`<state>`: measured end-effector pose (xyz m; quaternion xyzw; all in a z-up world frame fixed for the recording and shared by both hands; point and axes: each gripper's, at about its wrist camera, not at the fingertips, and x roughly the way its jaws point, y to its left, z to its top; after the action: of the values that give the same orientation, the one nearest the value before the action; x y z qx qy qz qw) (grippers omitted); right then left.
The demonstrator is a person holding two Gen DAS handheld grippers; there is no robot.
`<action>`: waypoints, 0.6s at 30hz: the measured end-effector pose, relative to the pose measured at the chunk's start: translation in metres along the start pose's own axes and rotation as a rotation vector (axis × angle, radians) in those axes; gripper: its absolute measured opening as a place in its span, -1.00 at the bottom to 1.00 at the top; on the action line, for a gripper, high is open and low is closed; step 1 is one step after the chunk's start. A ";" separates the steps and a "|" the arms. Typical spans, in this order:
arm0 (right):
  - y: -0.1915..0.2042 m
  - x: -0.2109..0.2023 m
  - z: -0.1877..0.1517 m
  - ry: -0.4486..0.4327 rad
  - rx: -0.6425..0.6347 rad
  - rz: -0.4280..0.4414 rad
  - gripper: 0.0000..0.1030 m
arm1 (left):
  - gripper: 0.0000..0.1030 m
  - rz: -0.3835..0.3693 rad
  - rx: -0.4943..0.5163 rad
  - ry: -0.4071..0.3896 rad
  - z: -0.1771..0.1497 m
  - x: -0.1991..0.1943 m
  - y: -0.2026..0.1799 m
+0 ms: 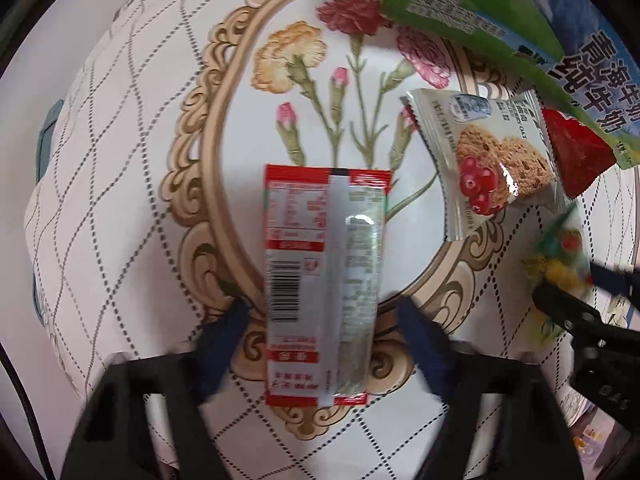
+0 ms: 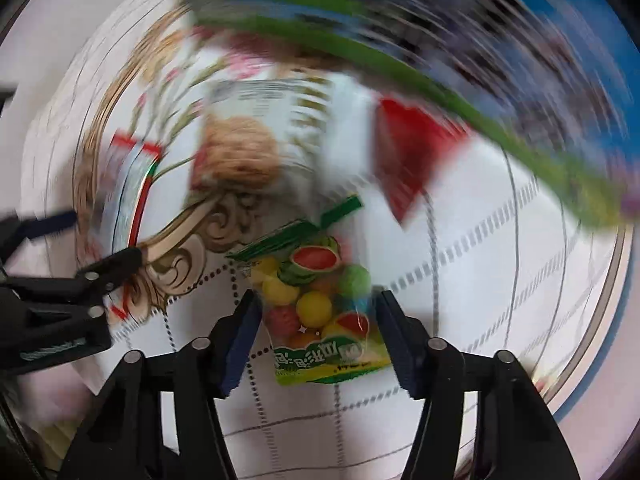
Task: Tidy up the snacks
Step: 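Grasp the red-white stick packet with the left tool while the right grasps the fruit-candy bag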
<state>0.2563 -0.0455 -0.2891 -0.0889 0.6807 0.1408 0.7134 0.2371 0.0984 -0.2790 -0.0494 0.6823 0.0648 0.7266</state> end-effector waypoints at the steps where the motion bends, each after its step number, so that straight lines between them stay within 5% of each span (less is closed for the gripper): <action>1: -0.011 0.000 -0.005 0.010 0.066 0.038 0.16 | 0.03 -0.001 0.001 0.012 -0.001 0.002 -0.003; 7: -0.051 0.003 -0.039 0.068 0.298 0.221 0.18 | 0.05 -0.059 -0.012 0.055 -0.034 0.011 -0.022; 12: -0.039 0.000 -0.046 0.037 0.210 0.153 0.46 | 0.12 -0.059 -0.024 0.078 -0.044 0.022 -0.031; 16: -0.010 0.003 -0.040 0.019 0.103 0.061 0.46 | 0.02 -0.057 -0.024 0.065 -0.032 0.019 -0.022; 18: 0.002 0.006 -0.039 0.000 0.067 0.008 0.23 | -0.09 -0.051 -0.021 0.047 -0.025 0.016 -0.012</action>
<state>0.2192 -0.0556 -0.2973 -0.0622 0.6855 0.1210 0.7152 0.2149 0.0831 -0.2967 -0.0762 0.6969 0.0522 0.7112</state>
